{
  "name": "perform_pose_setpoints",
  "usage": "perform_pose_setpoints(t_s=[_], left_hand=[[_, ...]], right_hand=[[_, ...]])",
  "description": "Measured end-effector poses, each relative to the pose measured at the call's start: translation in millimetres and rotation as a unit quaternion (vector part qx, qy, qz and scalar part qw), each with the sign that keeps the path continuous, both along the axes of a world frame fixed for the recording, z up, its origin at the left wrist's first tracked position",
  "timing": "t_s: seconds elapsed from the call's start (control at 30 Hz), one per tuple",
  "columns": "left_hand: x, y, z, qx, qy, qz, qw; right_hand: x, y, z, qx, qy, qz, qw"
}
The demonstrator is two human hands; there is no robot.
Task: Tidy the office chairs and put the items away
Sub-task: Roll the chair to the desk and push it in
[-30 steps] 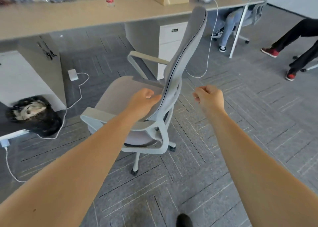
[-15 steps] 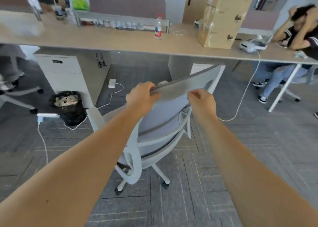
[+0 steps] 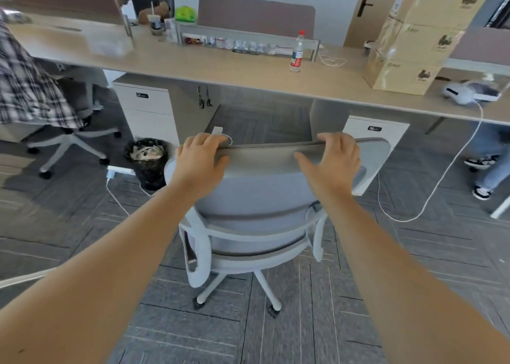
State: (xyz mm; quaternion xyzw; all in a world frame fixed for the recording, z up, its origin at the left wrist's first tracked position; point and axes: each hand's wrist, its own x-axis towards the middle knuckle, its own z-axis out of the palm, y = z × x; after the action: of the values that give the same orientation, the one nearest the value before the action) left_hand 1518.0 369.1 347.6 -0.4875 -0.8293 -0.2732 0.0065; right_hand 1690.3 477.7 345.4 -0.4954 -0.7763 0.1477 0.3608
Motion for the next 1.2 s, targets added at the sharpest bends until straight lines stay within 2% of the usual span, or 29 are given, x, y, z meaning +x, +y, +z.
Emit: perform_pose_setpoints(t_s=[0.07, 0.2, 0.33, 0.47, 0.67, 1.2], left_hand=[[11, 10, 2, 0.016, 0.01, -0.014, 1.0], [24, 31, -2, -0.014, 0.053, -0.029, 0.998], [1, 33, -2, -0.004, 0.071, -0.016, 0.997], [-26, 38, 1, -0.002, 0.072, -0.022, 0.997], [-48, 63, 0, 0.0, 0.075, -0.04, 0.996], [-136, 231, -8, 0.015, 0.09, -0.064, 0.994]], right_hand=[[1, 6, -2, 0.013, -0.045, 0.017, 0.999], [11, 19, -3, 0.012, -0.115, 0.039, 0.993], [1, 27, -4, -0.003, -0.097, 0.061, 0.993], [-23, 29, -10, 0.029, -0.06, 0.06, 0.996], [-39, 50, -12, 0.05, -0.069, 0.05, 0.995], [-127, 207, -4, -0.009, -0.101, 0.014, 0.995]])
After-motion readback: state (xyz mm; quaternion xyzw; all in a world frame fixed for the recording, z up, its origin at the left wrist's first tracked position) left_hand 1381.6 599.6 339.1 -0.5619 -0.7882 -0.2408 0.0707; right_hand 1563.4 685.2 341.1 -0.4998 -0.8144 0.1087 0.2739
